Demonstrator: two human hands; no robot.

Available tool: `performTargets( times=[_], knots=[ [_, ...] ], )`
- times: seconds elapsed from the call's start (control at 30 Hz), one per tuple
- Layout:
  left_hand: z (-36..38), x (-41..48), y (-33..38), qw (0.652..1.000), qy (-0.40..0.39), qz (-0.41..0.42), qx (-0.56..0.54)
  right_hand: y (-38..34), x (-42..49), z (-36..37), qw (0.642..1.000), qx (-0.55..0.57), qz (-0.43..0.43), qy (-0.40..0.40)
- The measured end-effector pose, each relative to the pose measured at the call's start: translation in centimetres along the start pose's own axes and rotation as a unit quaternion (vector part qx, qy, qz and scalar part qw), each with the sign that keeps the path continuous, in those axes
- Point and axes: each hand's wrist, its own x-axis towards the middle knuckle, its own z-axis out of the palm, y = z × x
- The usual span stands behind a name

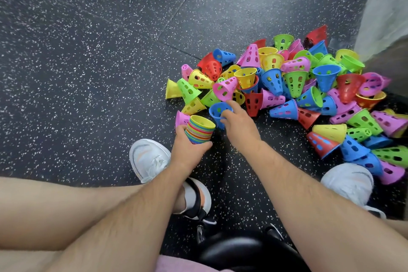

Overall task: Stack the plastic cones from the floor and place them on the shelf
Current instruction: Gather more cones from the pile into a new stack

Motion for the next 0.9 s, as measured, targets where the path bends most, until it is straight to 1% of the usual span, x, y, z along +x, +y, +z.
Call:
performTargets(
  times=[0.07, 0.17, 0.23, 0.3, 0.43, 0.53, 0.63, 0.7, 0.77, 0.83, 0.9],
  knots=[
    [0.1, 0.0, 0.0, 1.000, -0.003, 0.001, -0.004, 0.5, 0.1, -0.8, 0.999, 0.033, -0.004, 0.040],
    [0.2, 0.0, 0.2, 1.000, -0.008, 0.000, -0.009, 0.4, 0.1, -2.3, 0.986, 0.130, -0.003, 0.106],
    [0.3, 0.1, 0.1, 1.000, -0.004, 0.002, -0.009, -0.3, 0.1, -3.0, 0.973, 0.191, -0.006, 0.129],
    [0.3, 0.2, 0.0, 1.000, 0.003, 0.005, -0.012, -1.3, 0.1, -3.2, 0.965, 0.222, -0.016, 0.138],
    [0.1, 0.5, 0.0, 0.999, 0.026, 0.010, -0.034, -3.2, 0.1, -2.7, 0.962, 0.244, -0.048, 0.114],
    [-0.5, 1.2, 0.1, 0.998, 0.047, 0.017, -0.050, -4.4, -0.2, -2.1, 0.960, 0.267, -0.066, 0.052],
    [-1.7, 2.0, 0.2, 0.996, 0.072, 0.025, -0.052, -5.9, 0.0, -2.1, 0.947, 0.317, -0.045, -0.025],
    [-2.8, 2.2, 0.3, 0.993, 0.094, 0.023, -0.061, -6.7, 0.8, -1.9, 0.939, 0.342, -0.012, -0.029],
    [-3.7, 2.2, 0.5, 0.990, 0.111, 0.016, -0.081, -6.9, 1.9, -1.1, 0.954, 0.299, 0.003, -0.014],
    [-4.3, 2.1, 0.5, 0.988, 0.120, 0.007, -0.099, -7.0, 2.8, 0.2, 0.976, 0.212, -0.038, -0.034],
    [-4.5, 2.0, 0.2, 0.986, 0.121, -0.001, -0.114, -7.3, 3.3, 1.3, 0.983, 0.139, -0.094, -0.071]
  ],
)
